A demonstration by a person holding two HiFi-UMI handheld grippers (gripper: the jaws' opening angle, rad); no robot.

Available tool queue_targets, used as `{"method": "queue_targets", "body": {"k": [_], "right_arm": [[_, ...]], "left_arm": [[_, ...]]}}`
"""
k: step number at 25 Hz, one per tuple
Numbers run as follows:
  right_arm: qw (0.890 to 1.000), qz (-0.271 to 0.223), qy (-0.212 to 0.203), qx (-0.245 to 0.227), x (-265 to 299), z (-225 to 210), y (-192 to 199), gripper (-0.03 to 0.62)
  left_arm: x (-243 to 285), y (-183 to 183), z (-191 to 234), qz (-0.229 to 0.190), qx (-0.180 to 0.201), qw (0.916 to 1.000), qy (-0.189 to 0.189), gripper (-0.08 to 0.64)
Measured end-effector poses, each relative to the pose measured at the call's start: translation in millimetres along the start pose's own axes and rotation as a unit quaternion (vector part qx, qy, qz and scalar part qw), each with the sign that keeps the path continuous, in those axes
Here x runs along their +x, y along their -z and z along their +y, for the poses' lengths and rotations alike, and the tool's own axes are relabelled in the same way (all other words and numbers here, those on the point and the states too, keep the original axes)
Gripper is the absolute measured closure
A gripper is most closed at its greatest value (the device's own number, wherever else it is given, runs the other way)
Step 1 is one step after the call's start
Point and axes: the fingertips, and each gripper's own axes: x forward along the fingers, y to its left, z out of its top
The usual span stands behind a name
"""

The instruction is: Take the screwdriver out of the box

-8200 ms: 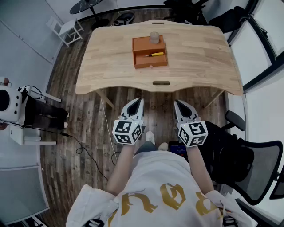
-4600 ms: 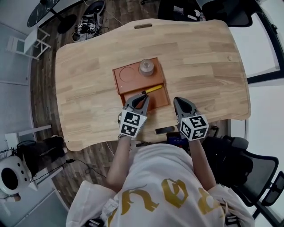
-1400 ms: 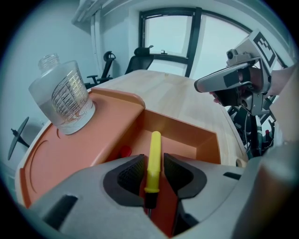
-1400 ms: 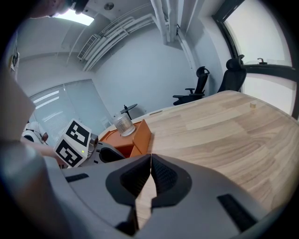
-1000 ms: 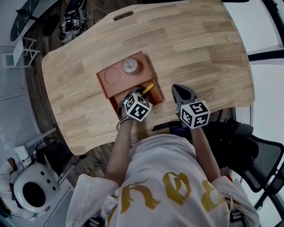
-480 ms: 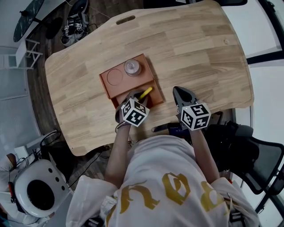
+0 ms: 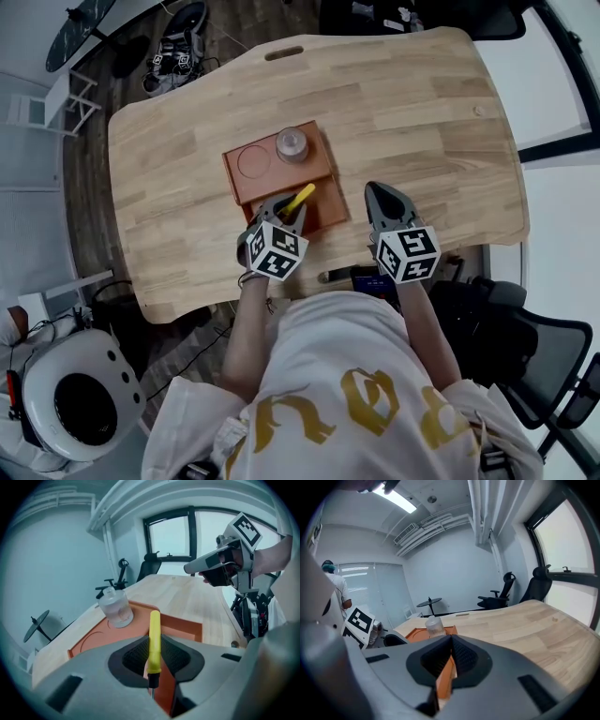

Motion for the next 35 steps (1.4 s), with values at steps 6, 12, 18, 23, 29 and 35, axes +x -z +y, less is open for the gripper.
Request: {"method": "queue_targets", "body": {"k": [6, 12, 18, 23, 29, 35], "right_arm": [[0.999, -0.026, -0.04, -0.008, -4.7, 28.9, -24.1, 0.581], [0.995, -0.081, -0.049, 0.007, -19.0, 46.7, -67.4, 0.581], [0.995, -0.078, -0.059, -0.032, -21.6, 69.3, -77.4, 0.58], [0.994, -0.089, -0.052, -0.04, -35.4, 77.2, -75.3, 0.581], [0.993, -0.094, -0.044, -0.053, -48.6, 85.7, -71.4, 0.581], [0.993, -0.093, -0.039, -0.055, -56.1, 86.0, -66.4, 0.581]], "left_arm": [[-47.7, -26.9, 20.0, -0.089, -0.036, 0.9944, -0.044, 0.483], [-94.2, -61.4, 29.9, -0.187, -0.091, 0.9761, -0.061, 0.482], [-137.4, -76.4, 37.1, -0.278, -0.146, 0.9461, -0.079, 0.482], [-159.5, -76.7, 34.8, -0.32, -0.166, 0.9282, -0.093, 0.482], [-173.3, -76.8, 23.8, -0.339, -0.156, 0.9228, -0.097, 0.482], [-185.3, -76.7, 25.4, -0.354, -0.154, 0.9154, -0.115, 0.482]]}}
